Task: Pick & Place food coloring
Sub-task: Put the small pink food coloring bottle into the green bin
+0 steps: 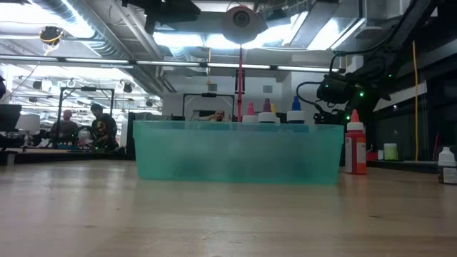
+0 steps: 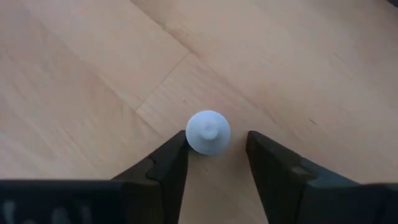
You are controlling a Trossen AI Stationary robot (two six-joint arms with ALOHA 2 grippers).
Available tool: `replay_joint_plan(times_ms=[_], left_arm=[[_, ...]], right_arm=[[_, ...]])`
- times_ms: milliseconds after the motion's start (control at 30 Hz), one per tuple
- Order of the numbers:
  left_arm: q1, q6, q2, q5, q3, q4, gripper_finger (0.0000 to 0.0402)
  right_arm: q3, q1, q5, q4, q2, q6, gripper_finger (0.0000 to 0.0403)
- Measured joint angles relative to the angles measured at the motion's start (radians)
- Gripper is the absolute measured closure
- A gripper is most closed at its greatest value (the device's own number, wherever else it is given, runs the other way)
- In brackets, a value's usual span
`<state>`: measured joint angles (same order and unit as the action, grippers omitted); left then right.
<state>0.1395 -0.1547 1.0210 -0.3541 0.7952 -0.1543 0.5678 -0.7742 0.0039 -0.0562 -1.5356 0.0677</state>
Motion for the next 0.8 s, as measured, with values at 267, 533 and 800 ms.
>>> replay_joint_plan(times_ms=[267,533,800], left_arm=[[0.0,0.0,0.0,0.001,0.0,0.0,0.0315],[0.0,0.0,0.0,0.001,0.0,0.001,0.0316],[0.0,0.0,0.0,0.001,0.0,0.001,0.0315]], right_arm=[[0.0,0.0,-0.001,0.002,0.0,0.002,0.0259],[0.0,0.0,-0.005,-0.001,0.0,0.002,0.0304],[0.0,0.0,-0.008,-0.006,0.0,0.002,0.0324]])
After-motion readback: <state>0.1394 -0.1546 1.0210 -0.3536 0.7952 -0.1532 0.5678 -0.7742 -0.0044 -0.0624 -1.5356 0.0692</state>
